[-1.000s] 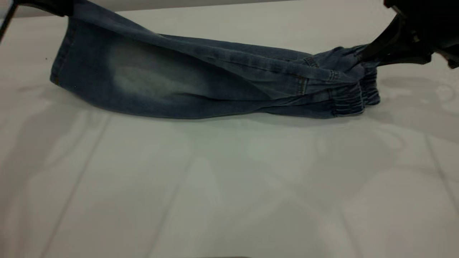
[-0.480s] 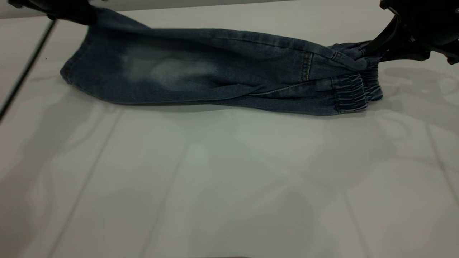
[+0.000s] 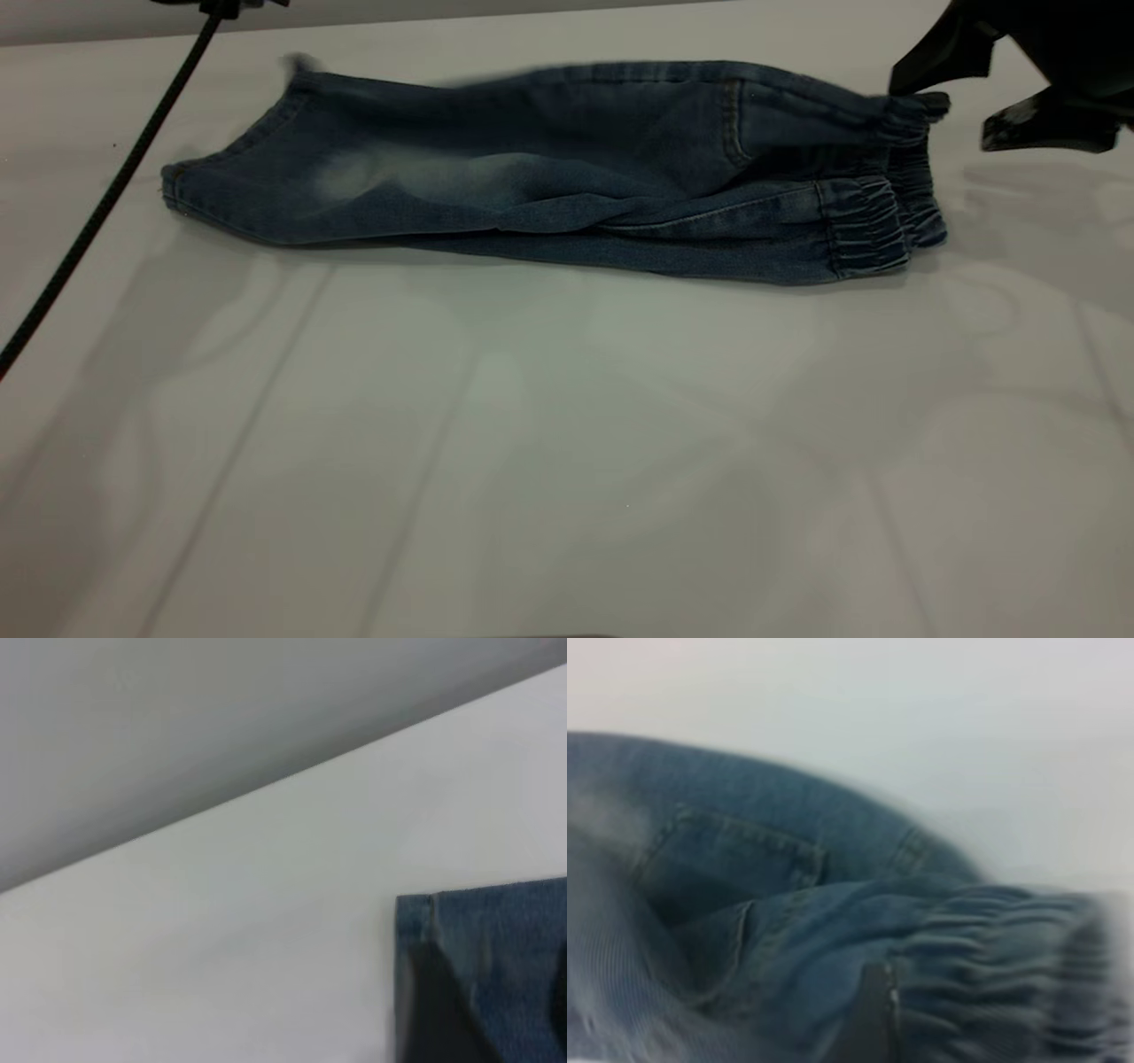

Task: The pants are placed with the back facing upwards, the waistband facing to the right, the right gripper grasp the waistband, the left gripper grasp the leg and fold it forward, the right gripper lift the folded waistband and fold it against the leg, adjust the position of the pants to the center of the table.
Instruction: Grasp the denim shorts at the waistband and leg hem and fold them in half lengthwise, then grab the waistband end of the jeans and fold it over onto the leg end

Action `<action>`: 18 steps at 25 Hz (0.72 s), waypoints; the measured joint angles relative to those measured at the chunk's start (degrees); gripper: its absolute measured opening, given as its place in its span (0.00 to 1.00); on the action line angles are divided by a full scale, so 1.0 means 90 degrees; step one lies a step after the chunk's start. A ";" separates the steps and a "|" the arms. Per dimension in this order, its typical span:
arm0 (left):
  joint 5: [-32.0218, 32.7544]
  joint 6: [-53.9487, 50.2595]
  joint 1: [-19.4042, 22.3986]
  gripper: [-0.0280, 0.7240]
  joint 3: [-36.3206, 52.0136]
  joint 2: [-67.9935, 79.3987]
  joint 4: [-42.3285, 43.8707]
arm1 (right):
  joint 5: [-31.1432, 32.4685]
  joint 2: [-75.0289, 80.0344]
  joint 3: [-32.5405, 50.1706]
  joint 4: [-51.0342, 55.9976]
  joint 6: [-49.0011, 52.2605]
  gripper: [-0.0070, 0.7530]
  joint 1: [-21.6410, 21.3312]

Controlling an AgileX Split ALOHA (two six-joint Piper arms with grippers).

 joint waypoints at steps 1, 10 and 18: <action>0.0052 -0.0001 0.0000 0.53 0.0000 -0.0057 0.0000 | 0.0002 -0.0060 0.0000 -0.0051 0.0006 0.88 -0.0069; 0.2601 -0.0282 -0.0138 0.66 -0.0005 -0.0701 -0.0038 | 0.1032 -0.0894 0.0000 -0.2169 0.1793 0.81 -0.0347; 0.3805 -0.0335 -0.0393 0.66 -0.0012 -0.0702 -0.0032 | 0.1073 -0.0151 0.0000 -0.2810 0.2286 0.79 -0.0347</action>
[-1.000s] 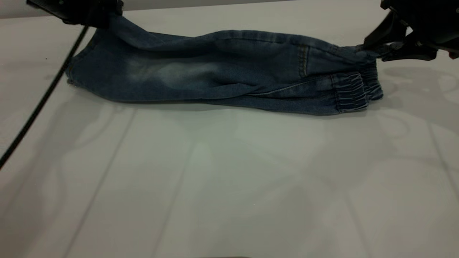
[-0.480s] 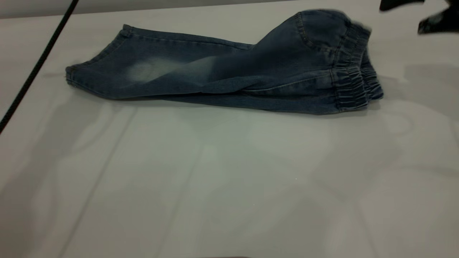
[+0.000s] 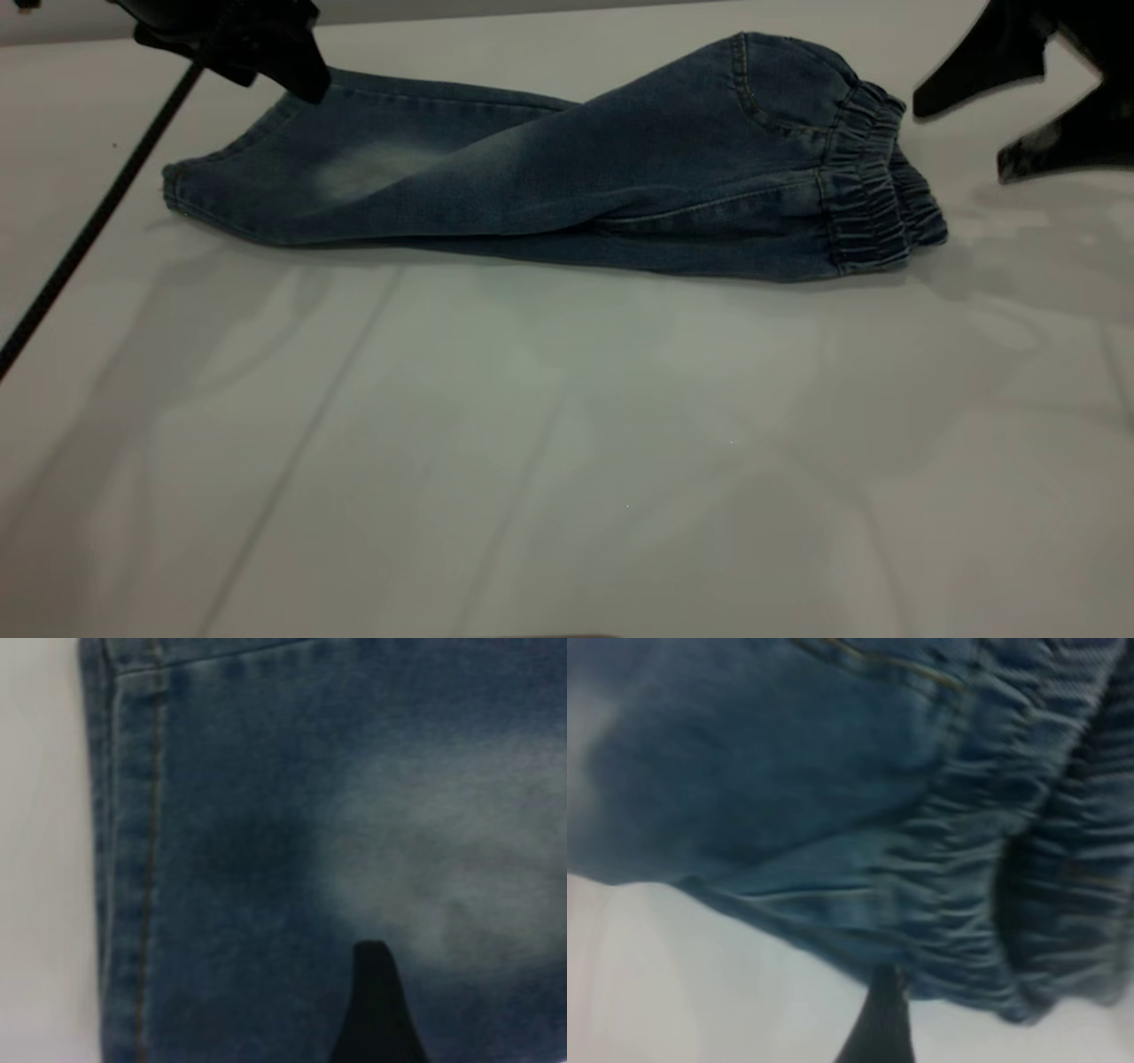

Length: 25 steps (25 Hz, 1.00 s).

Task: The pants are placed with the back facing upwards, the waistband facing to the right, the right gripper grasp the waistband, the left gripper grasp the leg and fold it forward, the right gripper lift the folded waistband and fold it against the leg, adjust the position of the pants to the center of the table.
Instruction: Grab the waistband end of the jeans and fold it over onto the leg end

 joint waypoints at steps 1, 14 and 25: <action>0.0000 0.0000 -0.0049 0.66 0.0000 0.0000 0.0000 | -0.0093 0.0099 0.0000 0.0137 -0.0293 0.79 0.0000; -0.0020 0.0000 -0.0526 0.66 0.0000 0.0000 -0.0581 | -0.0670 0.0676 0.0000 0.1352 -0.2476 0.79 0.0000; -0.0413 0.0011 -0.0687 0.66 0.0000 0.0405 -0.0947 | -0.0186 0.1173 -0.0013 0.2374 -0.3302 0.79 0.0000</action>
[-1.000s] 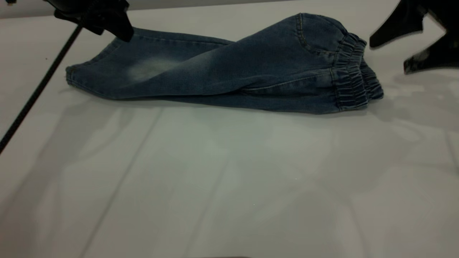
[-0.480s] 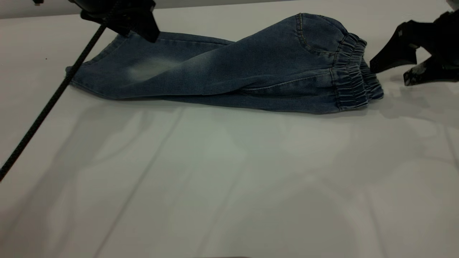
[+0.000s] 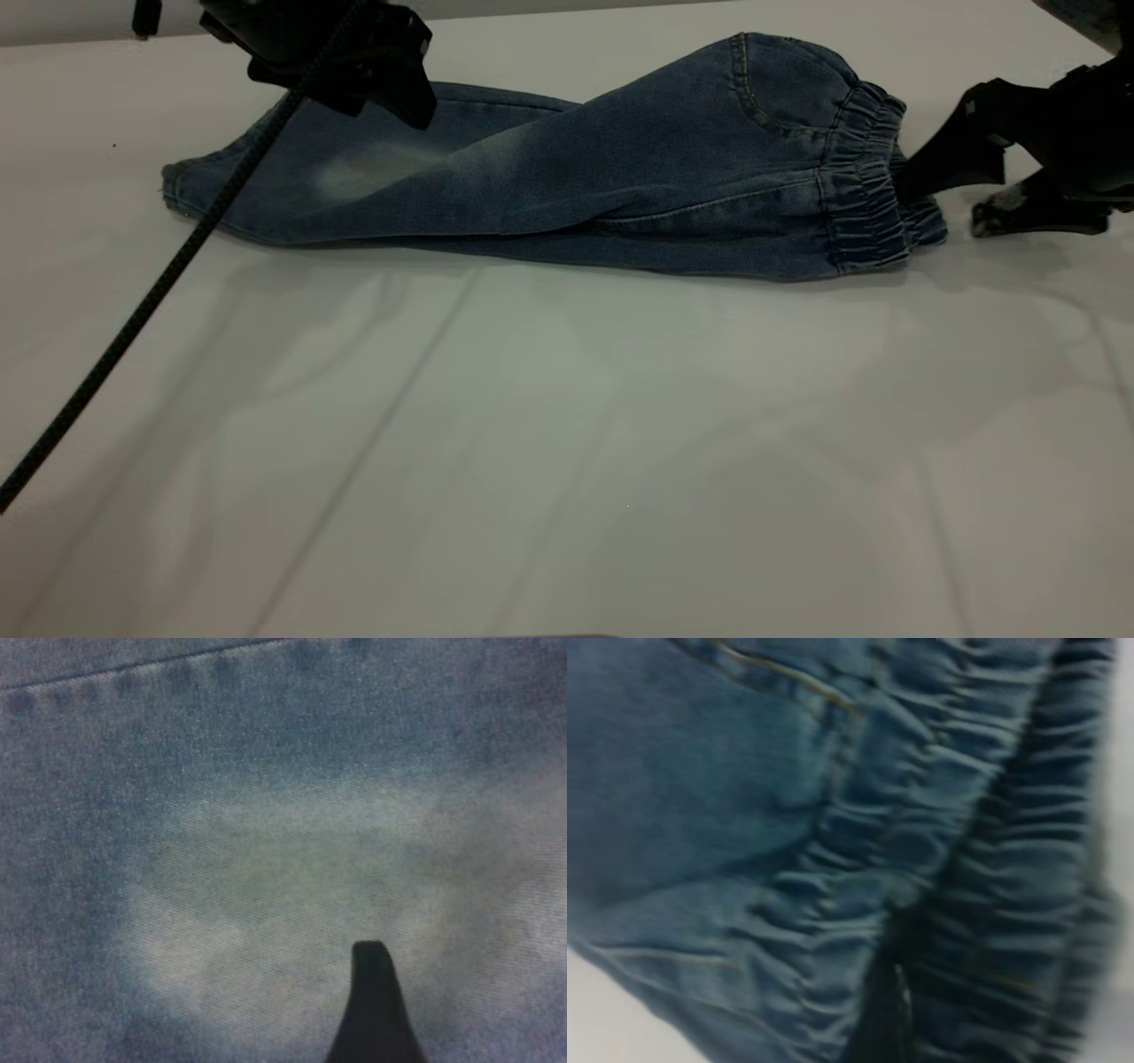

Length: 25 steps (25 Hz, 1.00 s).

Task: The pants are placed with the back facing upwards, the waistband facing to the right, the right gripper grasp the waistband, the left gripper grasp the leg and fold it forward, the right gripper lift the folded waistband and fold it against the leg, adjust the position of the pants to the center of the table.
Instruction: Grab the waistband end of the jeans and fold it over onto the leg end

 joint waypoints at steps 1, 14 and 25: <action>-0.0061 0.0000 0.0000 0.66 0.0000 0.0049 -0.0058 | 0.0127 0.0055 0.0000 0.0108 -0.0060 0.79 0.0000; -0.0573 -0.0004 -0.0463 0.66 -0.0024 0.0709 -0.0312 | 0.1998 0.0247 -0.0046 0.0624 -0.0386 0.79 0.0000; -0.0974 0.0002 -0.0753 0.66 -0.0032 0.0830 -0.0312 | 0.1018 0.0247 -0.0064 0.0624 -0.0387 0.79 0.0167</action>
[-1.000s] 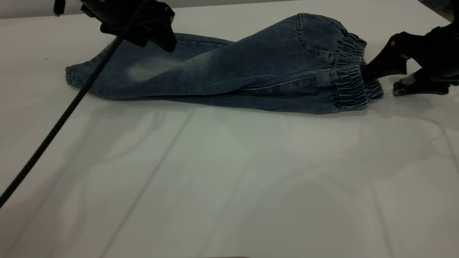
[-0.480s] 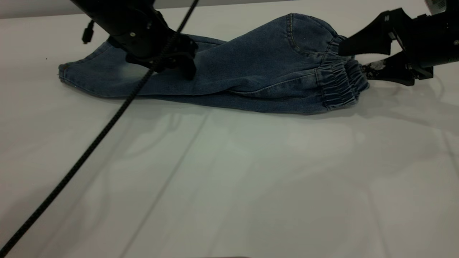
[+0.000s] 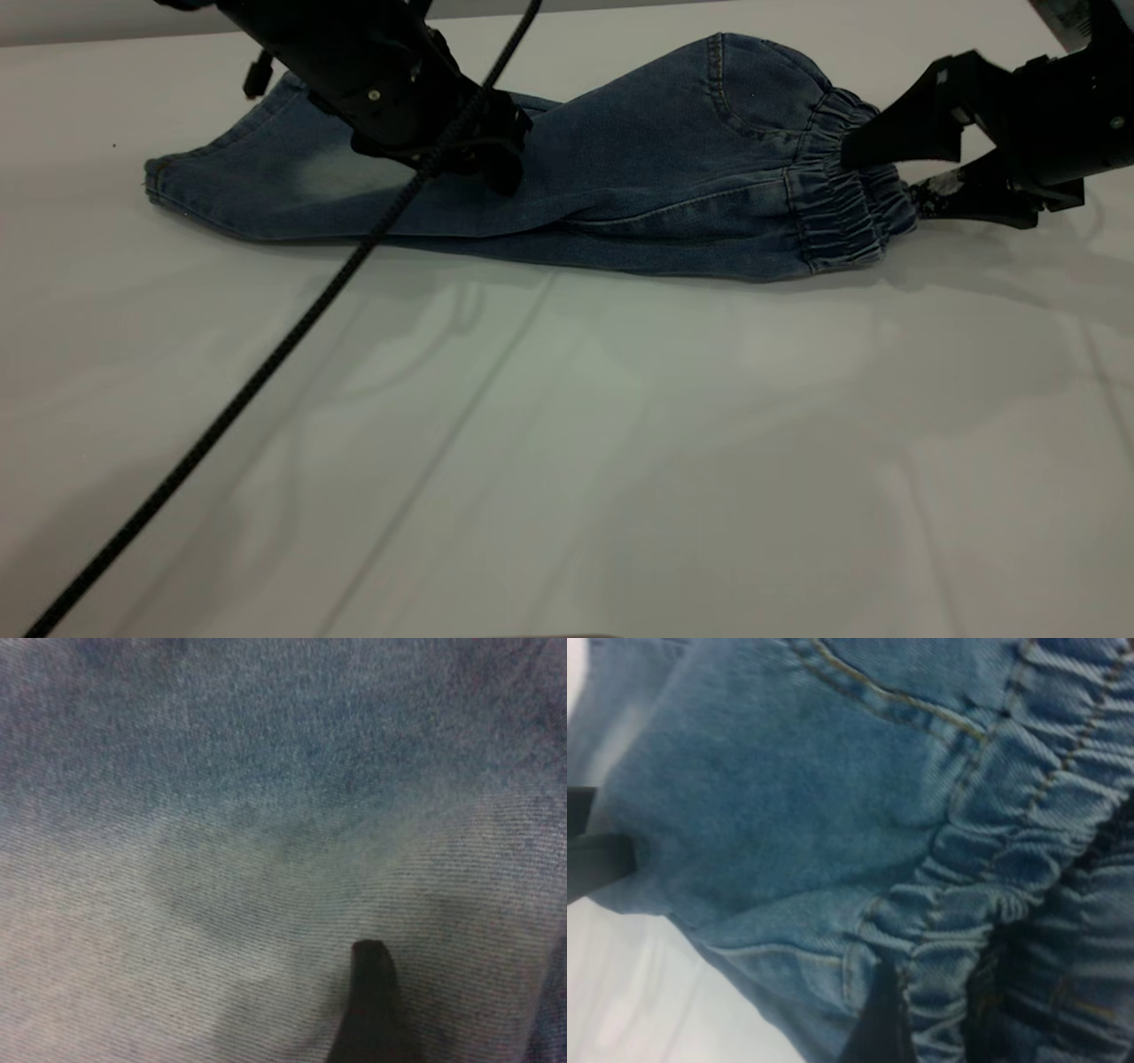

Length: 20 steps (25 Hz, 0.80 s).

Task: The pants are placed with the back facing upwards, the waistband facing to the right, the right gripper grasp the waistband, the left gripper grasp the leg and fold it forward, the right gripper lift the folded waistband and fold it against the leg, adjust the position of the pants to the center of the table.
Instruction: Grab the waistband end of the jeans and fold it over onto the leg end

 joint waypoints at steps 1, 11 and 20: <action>0.0000 0.0000 -0.0005 0.66 0.0000 0.0021 0.0000 | -0.0026 0.0000 -0.0022 0.0000 0.0000 0.79 0.0036; -0.0012 0.0000 -0.0005 0.66 -0.0007 0.0047 0.0000 | -0.0496 0.0000 -0.0579 0.0036 0.0000 0.77 0.1050; -0.0005 0.0007 -0.0005 0.66 -0.0007 0.0055 0.0000 | -0.1649 0.0000 -0.0623 0.0043 0.0214 0.41 0.1553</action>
